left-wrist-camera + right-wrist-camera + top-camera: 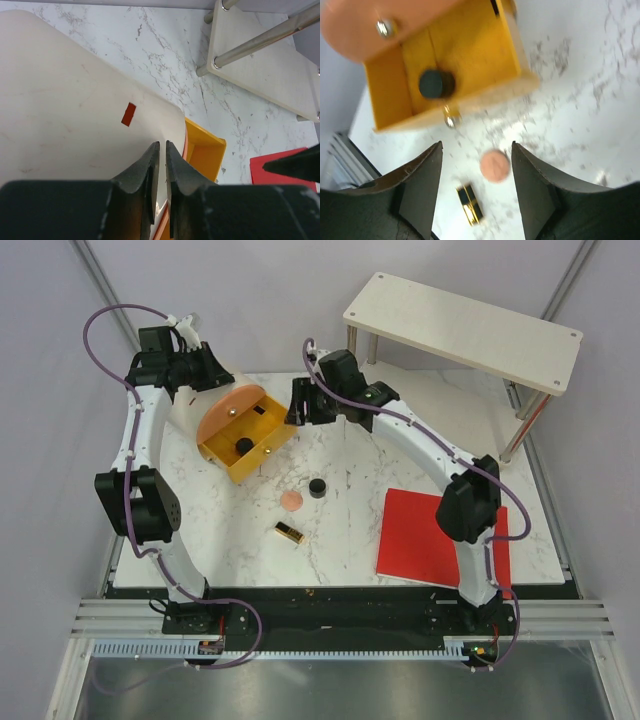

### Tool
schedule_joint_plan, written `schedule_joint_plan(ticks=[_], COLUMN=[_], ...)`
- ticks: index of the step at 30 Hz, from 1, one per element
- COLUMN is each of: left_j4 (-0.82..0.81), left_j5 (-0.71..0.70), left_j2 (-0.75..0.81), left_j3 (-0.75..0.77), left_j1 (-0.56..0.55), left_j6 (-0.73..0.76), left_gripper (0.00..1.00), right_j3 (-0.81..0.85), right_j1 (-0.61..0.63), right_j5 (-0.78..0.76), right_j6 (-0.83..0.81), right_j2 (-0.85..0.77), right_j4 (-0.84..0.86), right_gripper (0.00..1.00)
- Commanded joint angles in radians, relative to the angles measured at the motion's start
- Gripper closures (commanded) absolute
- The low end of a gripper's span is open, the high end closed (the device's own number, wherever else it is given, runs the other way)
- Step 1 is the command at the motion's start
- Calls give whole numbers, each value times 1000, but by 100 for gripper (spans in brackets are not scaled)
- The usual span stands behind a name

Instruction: Organize the makeup

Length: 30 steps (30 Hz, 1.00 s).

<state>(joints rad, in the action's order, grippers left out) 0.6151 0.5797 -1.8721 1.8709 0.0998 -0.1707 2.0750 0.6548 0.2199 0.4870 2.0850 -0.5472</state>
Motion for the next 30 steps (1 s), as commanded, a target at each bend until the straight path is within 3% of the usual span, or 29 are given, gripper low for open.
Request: schedule_joint_plan(ticks=[1, 5, 9, 24, 30], left_j4=[221, 221, 222, 222, 222], left_j5=[-73, -69, -66, -77, -81], left_j2=[-78, -84, -90, -85, -85], left_j3=[-64, -67, -62, -73, -72], left_j1=[12, 12, 12, 12, 12], left_j6=[19, 17, 16, 25, 27], left_gripper=[80, 80, 80, 80, 80], right_j3=[-194, -335, -366, -216, -196], right_j1=[57, 100, 129, 134, 134], right_j5=[-118, -175, -198, -298, -313], right_j6=[-223, -295, -301, -248, -235], right_j2=[-123, -140, -100, 138, 156], right_j4=[-161, -181, -174, -155, -146], right_gripper=[35, 34, 34, 34, 45])
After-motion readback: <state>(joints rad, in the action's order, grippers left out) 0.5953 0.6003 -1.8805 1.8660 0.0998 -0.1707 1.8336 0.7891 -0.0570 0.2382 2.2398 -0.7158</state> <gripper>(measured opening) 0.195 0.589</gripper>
